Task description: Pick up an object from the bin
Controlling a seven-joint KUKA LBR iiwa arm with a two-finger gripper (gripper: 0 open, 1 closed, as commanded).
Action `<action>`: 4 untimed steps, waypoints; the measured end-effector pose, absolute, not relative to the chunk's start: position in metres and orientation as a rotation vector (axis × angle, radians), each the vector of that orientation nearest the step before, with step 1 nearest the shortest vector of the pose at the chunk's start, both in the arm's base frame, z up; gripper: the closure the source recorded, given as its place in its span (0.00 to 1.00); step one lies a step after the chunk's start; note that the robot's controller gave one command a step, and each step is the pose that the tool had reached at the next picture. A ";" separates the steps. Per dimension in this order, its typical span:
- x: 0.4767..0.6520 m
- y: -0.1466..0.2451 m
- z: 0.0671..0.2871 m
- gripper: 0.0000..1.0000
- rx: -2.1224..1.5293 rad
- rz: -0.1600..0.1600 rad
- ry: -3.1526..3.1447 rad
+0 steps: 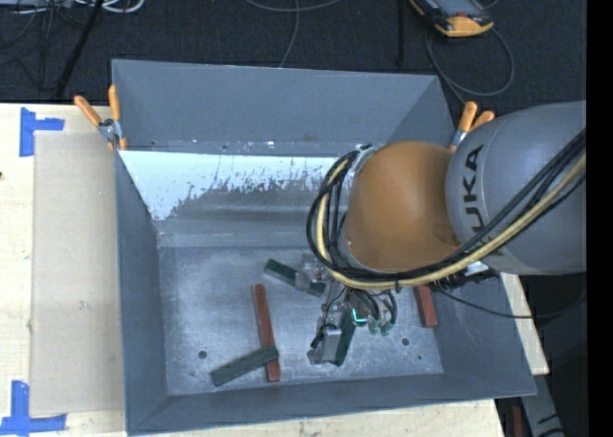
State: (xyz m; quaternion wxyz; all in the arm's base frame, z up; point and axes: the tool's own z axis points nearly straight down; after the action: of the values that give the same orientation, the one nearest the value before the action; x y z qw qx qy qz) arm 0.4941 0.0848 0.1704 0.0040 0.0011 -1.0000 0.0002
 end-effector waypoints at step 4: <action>0.493 0.154 0.069 1.00 0.327 -0.001 -3.123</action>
Offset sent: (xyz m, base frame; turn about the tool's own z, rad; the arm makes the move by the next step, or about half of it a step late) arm -0.0013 0.0701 -0.1004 -0.2146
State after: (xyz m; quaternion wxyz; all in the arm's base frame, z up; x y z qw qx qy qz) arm 0.4930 0.1541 0.0691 0.0006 0.1041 -0.9946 -0.0002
